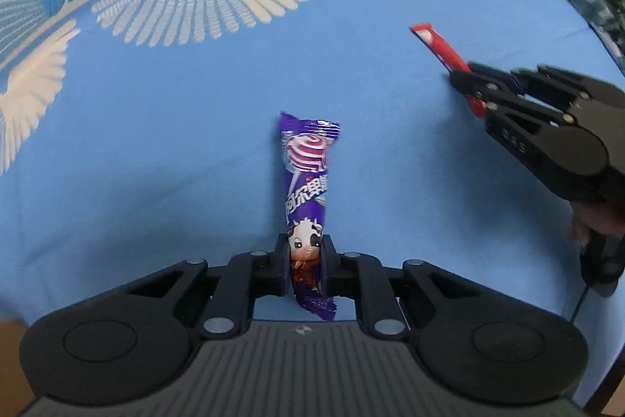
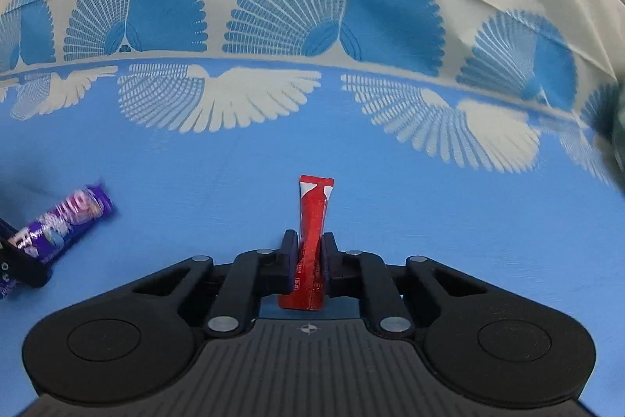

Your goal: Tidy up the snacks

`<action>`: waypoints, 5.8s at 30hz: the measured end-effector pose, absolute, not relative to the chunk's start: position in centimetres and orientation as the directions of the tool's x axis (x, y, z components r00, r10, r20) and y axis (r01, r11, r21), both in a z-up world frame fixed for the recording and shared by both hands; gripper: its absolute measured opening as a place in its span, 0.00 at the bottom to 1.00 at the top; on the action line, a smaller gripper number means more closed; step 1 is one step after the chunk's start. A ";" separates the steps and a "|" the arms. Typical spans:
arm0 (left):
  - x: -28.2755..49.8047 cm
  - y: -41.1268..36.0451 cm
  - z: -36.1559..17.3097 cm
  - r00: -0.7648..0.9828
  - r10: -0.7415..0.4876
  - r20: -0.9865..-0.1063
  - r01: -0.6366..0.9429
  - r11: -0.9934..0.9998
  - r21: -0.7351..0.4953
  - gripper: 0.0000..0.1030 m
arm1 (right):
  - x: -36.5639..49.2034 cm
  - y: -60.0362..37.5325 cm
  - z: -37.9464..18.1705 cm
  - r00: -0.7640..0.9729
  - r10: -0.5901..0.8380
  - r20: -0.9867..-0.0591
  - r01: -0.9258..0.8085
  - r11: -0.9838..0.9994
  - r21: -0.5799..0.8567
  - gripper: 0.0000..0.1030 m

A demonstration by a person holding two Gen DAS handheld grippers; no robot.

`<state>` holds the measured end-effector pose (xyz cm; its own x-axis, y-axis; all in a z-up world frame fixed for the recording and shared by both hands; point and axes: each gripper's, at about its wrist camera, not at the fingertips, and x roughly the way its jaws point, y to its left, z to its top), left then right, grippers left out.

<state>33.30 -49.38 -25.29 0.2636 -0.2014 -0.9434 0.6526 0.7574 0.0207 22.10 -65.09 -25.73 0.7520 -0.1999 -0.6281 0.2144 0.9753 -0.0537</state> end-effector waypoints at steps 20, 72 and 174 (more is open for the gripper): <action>9.6 -26.1 -6.9 0.434 -0.260 -0.863 0.524 0.852 0.007 0.15 | -4.3 -41.7 -8.7 0.869 -0.051 -0.493 0.205 0.942 0.266 0.12; 0.9 -0.6 0.0 0.595 -0.133 -0.793 0.197 0.980 -0.017 0.15 | -7.4 -16.1 -1.4 0.812 0.225 -0.539 -0.165 0.974 0.157 0.12; -3.6 0.0 -3.8 0.637 0.090 -0.765 0.048 0.987 0.156 1.00 | -9.2 -12.6 -3.8 0.818 0.026 -0.575 -0.013 1.000 0.026 0.99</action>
<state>-3.61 0.05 -3.85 0.6373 0.0900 -0.7654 0.0484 0.9865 0.1563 -9.21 -12.63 -3.83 0.8180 0.0258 -0.5747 -0.0134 0.9996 0.0257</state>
